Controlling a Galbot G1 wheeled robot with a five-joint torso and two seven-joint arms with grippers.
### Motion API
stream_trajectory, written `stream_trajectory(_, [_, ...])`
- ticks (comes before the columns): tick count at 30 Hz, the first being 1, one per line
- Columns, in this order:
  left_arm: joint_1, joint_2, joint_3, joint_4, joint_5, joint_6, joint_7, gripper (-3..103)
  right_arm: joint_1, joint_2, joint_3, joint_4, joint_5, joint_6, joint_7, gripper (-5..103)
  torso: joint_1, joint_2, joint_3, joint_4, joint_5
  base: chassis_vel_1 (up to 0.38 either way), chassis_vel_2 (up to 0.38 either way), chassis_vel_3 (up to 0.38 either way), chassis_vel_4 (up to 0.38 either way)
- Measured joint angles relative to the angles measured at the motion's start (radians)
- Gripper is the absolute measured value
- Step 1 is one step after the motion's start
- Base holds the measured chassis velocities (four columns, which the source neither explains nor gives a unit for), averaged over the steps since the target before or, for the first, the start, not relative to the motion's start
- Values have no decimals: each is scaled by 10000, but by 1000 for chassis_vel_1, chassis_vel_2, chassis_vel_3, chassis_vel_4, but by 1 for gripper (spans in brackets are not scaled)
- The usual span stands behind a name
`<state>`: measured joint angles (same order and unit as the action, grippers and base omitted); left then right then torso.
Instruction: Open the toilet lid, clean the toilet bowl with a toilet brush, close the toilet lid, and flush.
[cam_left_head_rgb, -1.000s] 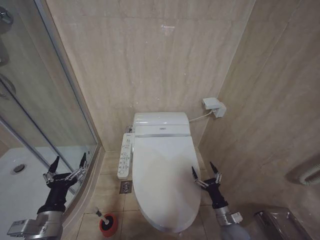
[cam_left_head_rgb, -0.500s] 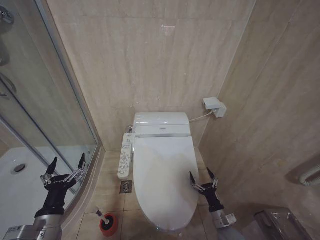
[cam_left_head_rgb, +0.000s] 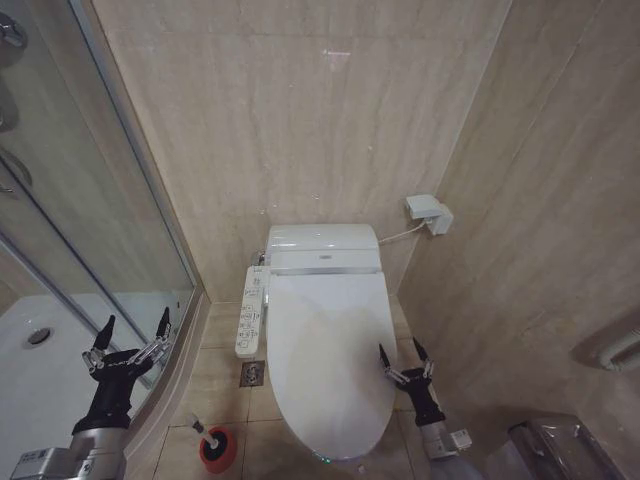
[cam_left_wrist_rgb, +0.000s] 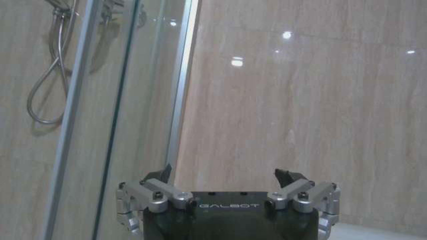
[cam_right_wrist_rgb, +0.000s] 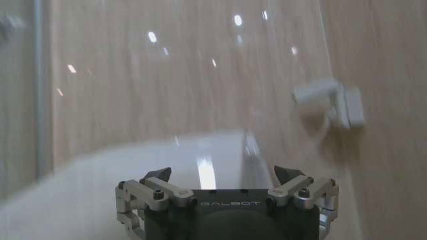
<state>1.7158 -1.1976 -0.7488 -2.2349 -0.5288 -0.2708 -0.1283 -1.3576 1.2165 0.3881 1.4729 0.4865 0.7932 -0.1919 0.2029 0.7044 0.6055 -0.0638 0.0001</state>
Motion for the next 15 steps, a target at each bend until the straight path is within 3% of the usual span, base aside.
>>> stream_trajectory(8, [-41, -69, 160, -12, 314, -138, -10, 100, -191, -556, 420, 1382, 208, 273, -115, 100, 0, 0, 0, -3, 0, 0, 0, 0, 0])
stream_trajectory(15, [-299, -77, 219, 366, 403, -186, -6, 100, 56, -499, 720, 2432, 449, -179, 334, 100, 1, 0, 0, -2, 0, 0, 0, 0, 0])
